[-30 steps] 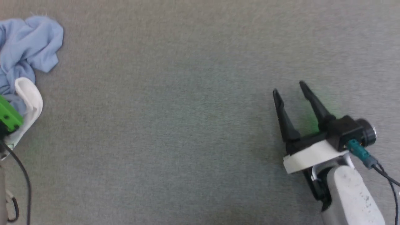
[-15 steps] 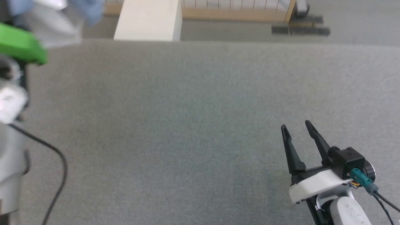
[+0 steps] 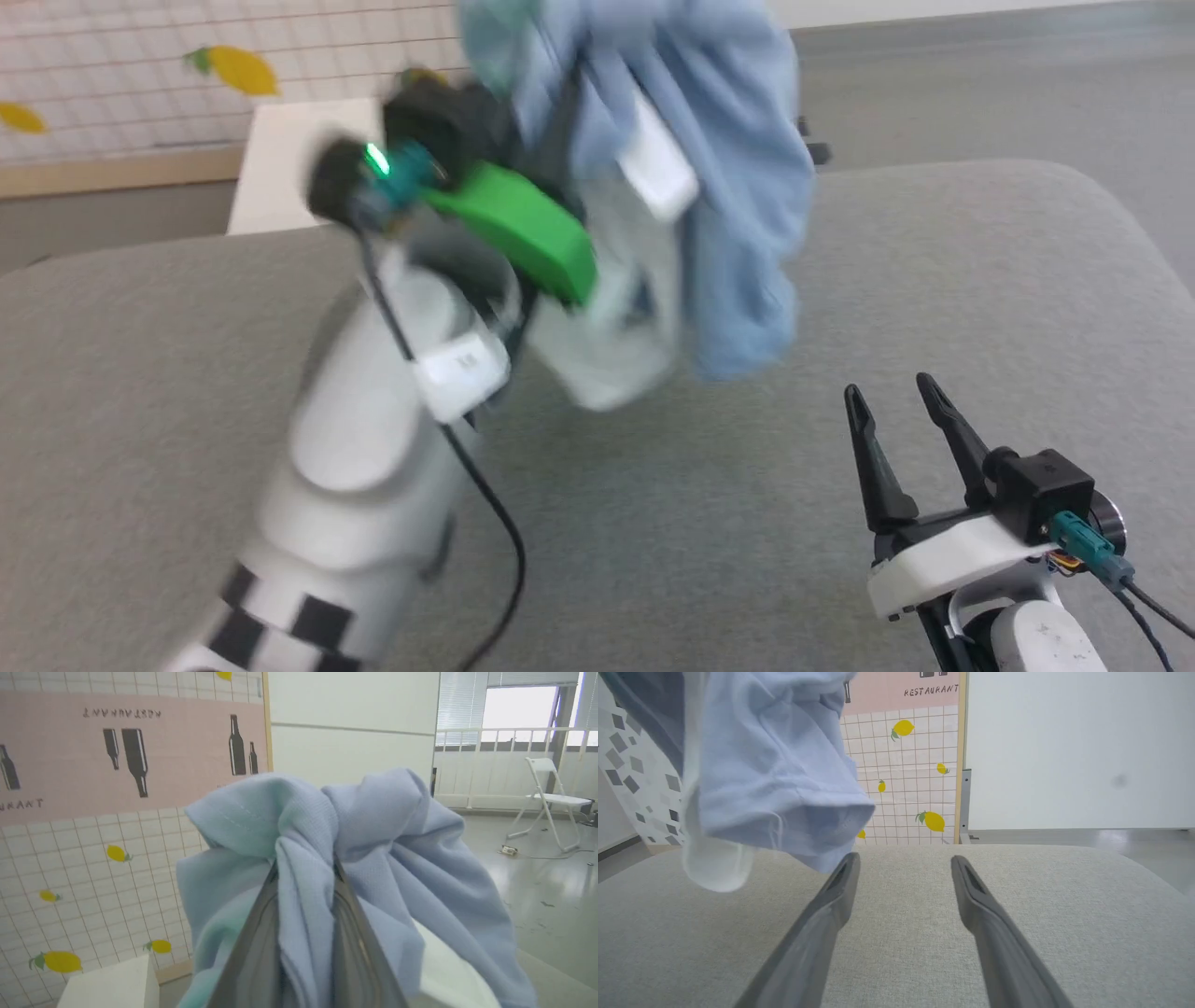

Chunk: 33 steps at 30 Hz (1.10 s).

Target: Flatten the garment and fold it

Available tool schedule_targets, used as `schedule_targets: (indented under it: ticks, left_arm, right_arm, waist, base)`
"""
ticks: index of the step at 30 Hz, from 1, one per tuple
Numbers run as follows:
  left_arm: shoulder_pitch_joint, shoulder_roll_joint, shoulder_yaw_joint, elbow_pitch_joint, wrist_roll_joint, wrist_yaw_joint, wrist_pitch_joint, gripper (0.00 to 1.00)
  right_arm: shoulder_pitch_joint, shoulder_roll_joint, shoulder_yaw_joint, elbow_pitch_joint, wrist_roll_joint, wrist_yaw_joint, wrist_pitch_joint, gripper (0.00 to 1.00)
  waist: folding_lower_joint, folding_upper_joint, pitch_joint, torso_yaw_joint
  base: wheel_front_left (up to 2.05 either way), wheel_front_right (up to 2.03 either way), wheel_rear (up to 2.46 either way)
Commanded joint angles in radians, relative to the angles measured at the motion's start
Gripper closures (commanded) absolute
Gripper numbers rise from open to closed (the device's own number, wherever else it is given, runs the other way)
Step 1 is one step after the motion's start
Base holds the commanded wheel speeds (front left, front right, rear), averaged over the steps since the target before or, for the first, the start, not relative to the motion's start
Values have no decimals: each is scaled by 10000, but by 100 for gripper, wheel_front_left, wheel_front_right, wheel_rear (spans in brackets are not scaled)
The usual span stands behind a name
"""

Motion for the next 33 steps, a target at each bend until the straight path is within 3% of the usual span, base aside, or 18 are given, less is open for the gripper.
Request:
schedule_targets:
  ticks: [1, 8, 12, 13, 14, 15, 20, 21, 24, 25, 29, 30, 33]
  left_arm:
    - [449, -85, -121, 422, -279, -36, 127, 100]
    - [2056, -400, -1651, 3188, -1073, -487, 3303, 100]
    - [2658, -433, -2171, 3992, -1399, -661, 5000, 100]
    - [2734, -435, -2170, 4001, -1439, -601, 5061, 76]
    - [2777, -435, -2154, 3954, -1451, -558, 4999, 44]
    - [2813, -430, -2100, 3856, -1467, -511, 4822, 0]
    - [2957, -259, -1399, 2648, -1474, -179, 2512, 0]
    - [3003, -76, -1040, 1952, -1249, 71, 1063, 0]
    - [3375, 193, -518, 1130, -1021, 574, -570, 0]
    - [3973, 555, -128, 410, -700, 1113, -1483, 0]
    - [4957, 864, 614, -651, -456, 1701, -1795, 0]
    - [5613, 888, 1278, -1673, -66, 1905, -1819, 0]
    - [6132, 738, 1777, -2401, 354, 1889, -1822, 0]
  right_arm:
    - [105, 8, 10, -58, 3, -15, 29, 0]
    - [322, 8, -66, -130, -19, -15, 137, 0]
    - [415, 8, -50, -187, -13, -15, 224, 0]
    - [430, 8, -42, -207, -7, -15, 247, 0]
    - [439, 8, -43, -228, -1, -15, 262, 0]
    - [446, 8, -43, -247, 7, -15, 275, 0]
    - [454, 8, -99, -360, -5, -15, 332, 0]
    - [444, 8, -143, -422, -21, -15, 338, 0]
    - [446, 8, -197, -501, -25, -15, 348, 0]
    - [395, 8, -221, -622, -61, -15, 426, 0]
    - [-58, 8, -49, -853, -146, -15, 749, 0]
    - [-713, 8, 187, -764, -235, -15, 1512, 0]
    - [-1434, 8, 523, -373, -405, -15, 2906, 0]
  waist:
    - [1, -1, -75, -702]
    - [1, -1, -80, -1137]
    - [1, -1, -44, -1138]
    - [1, -1, -28, -1102]
    - [1, -1, -21, -1064]
    - [1, -1, -18, -1017]
    - [1, -1, 2, -640]
    - [1, -1, 28, -433]
    - [1, -1, 37, -96]
    - [1, -1, 73, 328]
    - [1, -1, 280, 817]
    - [1, -1, 483, 1286]
    - [1, -1, 685, 1742]
  base:
    - [0, 0, 0]
    - [0, 0, 0]
    - [0, 0, 0]
    - [0, 0, 0]
    - [0, 0, 0]
    - [0, 0, 0]
    - [0, 0, 0]
    - [0, 0, 0]
    - [0, 0, 0]
    - [0, 0, 0]
    - [0, 0, 0]
    - [0, 0, 0]
    - [0, 0, 0]
